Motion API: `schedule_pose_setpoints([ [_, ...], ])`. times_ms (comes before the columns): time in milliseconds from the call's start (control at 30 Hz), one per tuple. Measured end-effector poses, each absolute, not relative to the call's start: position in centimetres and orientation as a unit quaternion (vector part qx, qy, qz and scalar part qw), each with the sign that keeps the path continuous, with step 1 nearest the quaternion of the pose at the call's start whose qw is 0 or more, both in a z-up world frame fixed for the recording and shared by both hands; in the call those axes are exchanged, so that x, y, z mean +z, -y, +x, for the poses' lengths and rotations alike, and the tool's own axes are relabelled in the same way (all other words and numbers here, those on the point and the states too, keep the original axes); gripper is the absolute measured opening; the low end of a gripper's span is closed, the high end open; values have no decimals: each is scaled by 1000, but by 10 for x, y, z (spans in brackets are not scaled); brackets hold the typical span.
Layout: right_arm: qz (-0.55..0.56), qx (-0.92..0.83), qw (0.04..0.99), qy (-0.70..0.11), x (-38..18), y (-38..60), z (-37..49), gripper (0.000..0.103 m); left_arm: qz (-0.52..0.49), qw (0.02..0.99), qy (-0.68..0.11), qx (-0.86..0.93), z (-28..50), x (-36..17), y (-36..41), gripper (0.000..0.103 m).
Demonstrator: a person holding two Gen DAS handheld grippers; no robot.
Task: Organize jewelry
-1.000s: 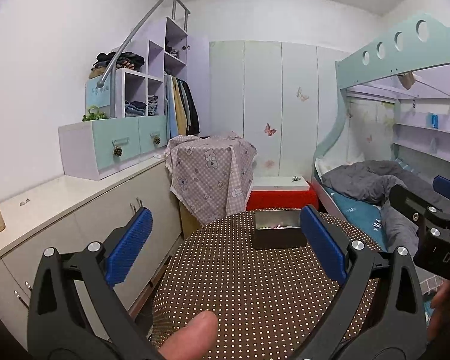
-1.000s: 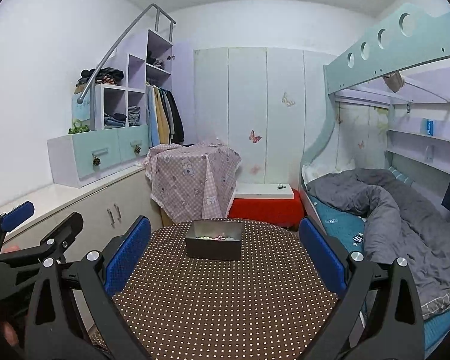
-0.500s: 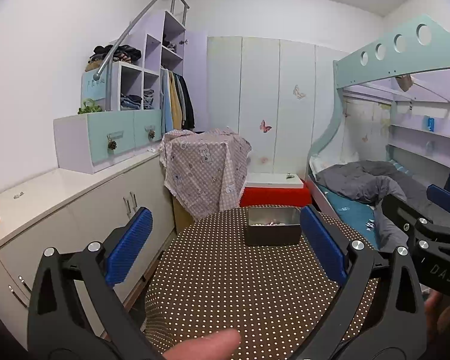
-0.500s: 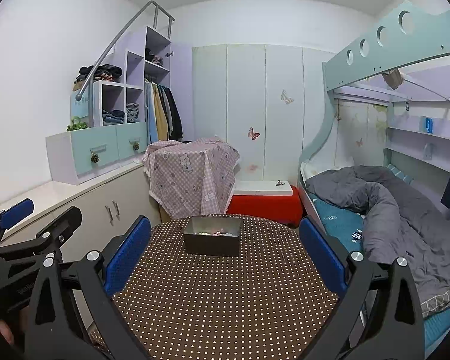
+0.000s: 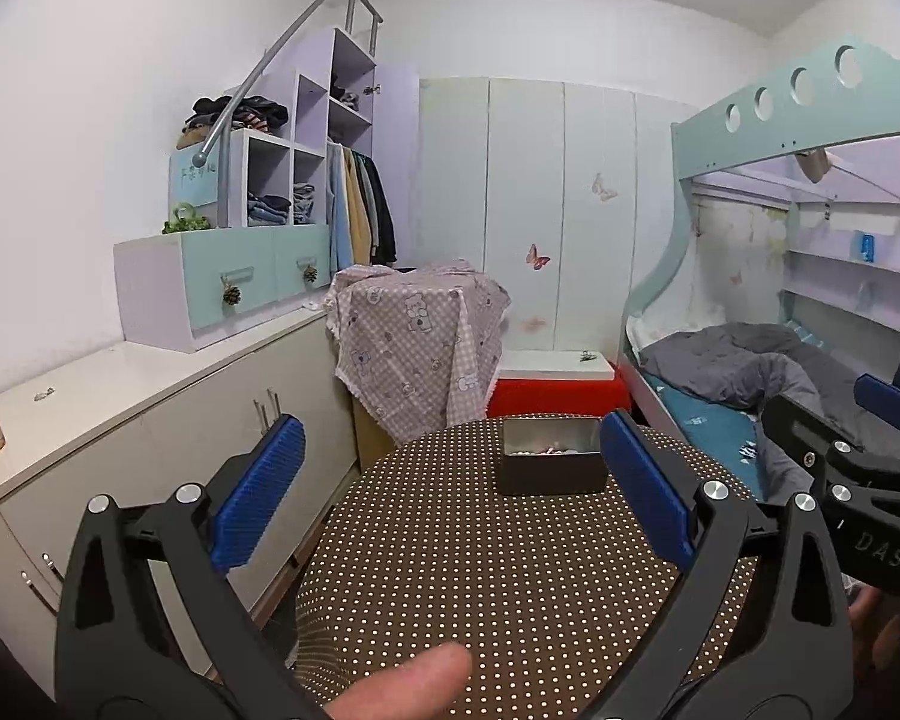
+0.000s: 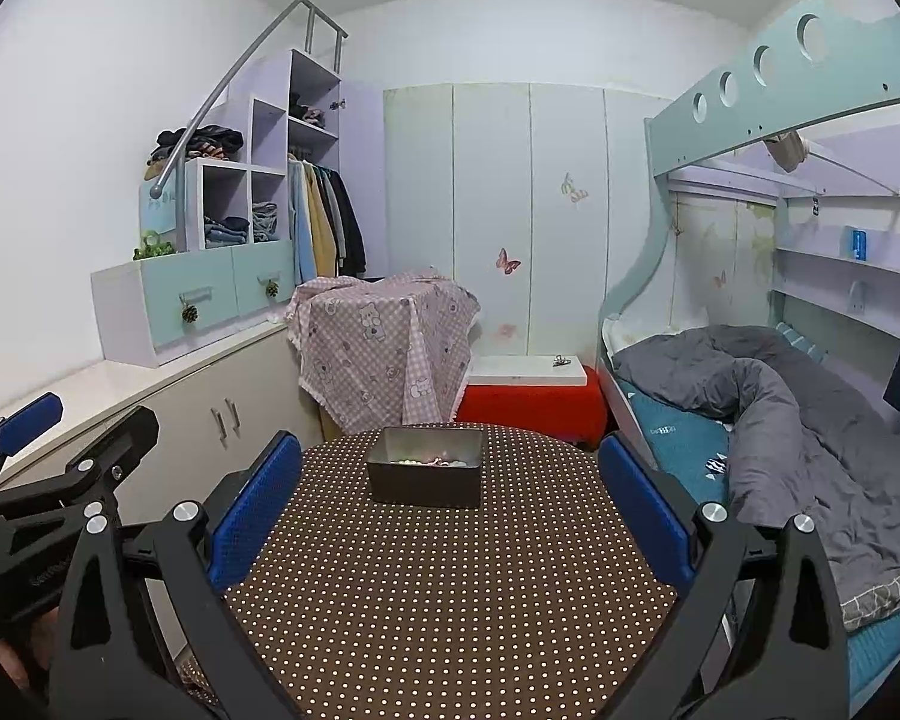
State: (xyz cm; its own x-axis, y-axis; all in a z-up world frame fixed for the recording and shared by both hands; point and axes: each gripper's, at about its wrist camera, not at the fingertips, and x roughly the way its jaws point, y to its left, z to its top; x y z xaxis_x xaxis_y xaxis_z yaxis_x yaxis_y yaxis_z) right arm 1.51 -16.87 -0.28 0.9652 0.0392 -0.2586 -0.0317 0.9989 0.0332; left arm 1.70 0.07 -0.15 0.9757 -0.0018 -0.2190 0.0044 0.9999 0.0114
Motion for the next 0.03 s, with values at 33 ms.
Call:
schedule_pose_setpoints([
  [33,14,19,991,-131,-3,169,15,95,8,994,-110,0,17,-2,0,97],
])
